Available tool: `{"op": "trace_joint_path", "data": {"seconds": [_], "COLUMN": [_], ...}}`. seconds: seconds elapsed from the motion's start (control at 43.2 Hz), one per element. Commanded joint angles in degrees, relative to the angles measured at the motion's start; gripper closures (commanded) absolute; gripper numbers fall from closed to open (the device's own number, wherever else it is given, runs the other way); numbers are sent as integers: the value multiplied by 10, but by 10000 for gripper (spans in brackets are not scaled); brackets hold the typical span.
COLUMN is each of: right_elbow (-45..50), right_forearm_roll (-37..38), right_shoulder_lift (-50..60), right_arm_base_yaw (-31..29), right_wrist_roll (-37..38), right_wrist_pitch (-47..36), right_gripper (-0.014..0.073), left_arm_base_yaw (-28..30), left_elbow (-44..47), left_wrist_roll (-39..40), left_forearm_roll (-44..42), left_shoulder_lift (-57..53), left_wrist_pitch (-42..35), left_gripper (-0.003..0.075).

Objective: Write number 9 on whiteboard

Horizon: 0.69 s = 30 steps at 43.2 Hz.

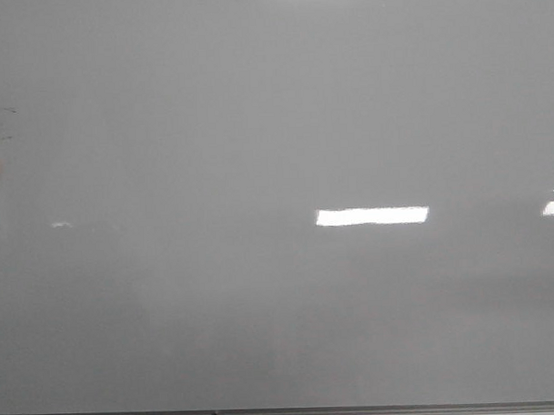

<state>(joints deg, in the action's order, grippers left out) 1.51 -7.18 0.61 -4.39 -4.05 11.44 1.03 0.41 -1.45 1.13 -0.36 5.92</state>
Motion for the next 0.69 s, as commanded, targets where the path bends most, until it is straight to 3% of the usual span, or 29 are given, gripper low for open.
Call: {"op": "trace_joint_path", "data": {"seconds": [0.0,0.139,0.208,0.278,0.486,0.672], "right_elbow": [-2,-10,-35,-71,-207,-292], "right_forearm_roll": [4,-26,-47,-53,-53,-53], "right_shoulder_lift": [10,10,10,10,-32,-144], "right_arm_base_yaw": [-3,-3,-3,-3,-3,-3], "right_wrist_roll": [-2,-2,-2,-2,-2,-2], "right_wrist_pitch": [-55,-86,-78,-52,55,87], "right_gripper": [662,662,662,662,652,652], "left_arm_base_yaw": [-1,-1,-1,-1,-1,-1], "left_elbow": [1,1,-5,-28,-163,-242], "left_wrist_roll": [4,4,4,4,4,4], "left_forearm_roll": [2,22,59,86,64,55], "left_shoulder_lift": [-10,-10,-10,-10,49,171], "left_wrist_pitch": [-53,-101,-174,-200,-76,2], "left_gripper": [739,739,739,739,739,739]}}
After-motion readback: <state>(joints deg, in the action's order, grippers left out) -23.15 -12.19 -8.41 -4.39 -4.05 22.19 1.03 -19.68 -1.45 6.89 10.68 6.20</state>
